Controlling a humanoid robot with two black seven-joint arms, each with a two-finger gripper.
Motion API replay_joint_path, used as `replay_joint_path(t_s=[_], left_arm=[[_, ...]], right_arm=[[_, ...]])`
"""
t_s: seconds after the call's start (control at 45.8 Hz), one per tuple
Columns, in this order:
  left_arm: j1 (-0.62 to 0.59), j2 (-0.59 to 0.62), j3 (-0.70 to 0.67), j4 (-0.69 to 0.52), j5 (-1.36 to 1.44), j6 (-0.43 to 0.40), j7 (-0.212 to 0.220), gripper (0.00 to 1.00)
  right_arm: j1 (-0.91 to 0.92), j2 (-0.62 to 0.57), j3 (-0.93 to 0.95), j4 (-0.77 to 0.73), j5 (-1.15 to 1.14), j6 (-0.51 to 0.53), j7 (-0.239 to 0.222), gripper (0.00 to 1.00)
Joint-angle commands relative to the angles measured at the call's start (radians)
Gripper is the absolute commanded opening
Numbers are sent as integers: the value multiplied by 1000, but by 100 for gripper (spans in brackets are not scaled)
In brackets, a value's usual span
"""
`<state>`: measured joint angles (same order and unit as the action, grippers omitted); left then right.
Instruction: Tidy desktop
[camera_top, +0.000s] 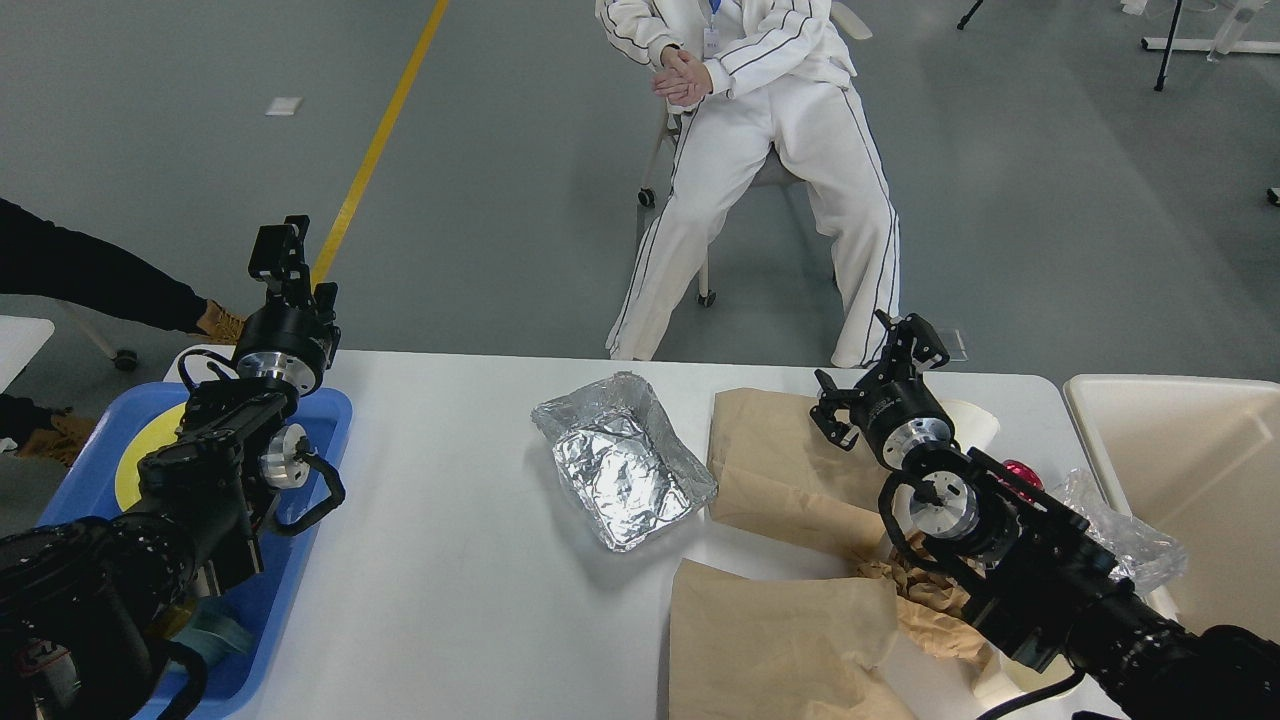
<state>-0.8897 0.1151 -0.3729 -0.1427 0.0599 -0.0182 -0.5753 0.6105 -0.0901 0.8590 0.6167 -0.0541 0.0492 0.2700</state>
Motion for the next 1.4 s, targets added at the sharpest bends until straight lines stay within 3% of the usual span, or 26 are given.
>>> replay_joint_path(t_s=[0.0, 0.612, 0.874, 1.376], left_arm=[[0, 0, 0, 0, 0, 0, 0, 97], [0, 0, 0, 0, 0, 0, -5, 97], [0, 0, 0, 0, 0, 0, -5, 97], [0, 0, 0, 0, 0, 0, -5, 97]], right_arm=[[0, 0, 0, 0, -1, 0, 0, 100], [8, -4, -2, -2, -1, -2, -11, 100], [86, -76, 0, -15, 2, -5, -11, 100], [100, -105, 9, -20, 4, -9, -11, 100]])
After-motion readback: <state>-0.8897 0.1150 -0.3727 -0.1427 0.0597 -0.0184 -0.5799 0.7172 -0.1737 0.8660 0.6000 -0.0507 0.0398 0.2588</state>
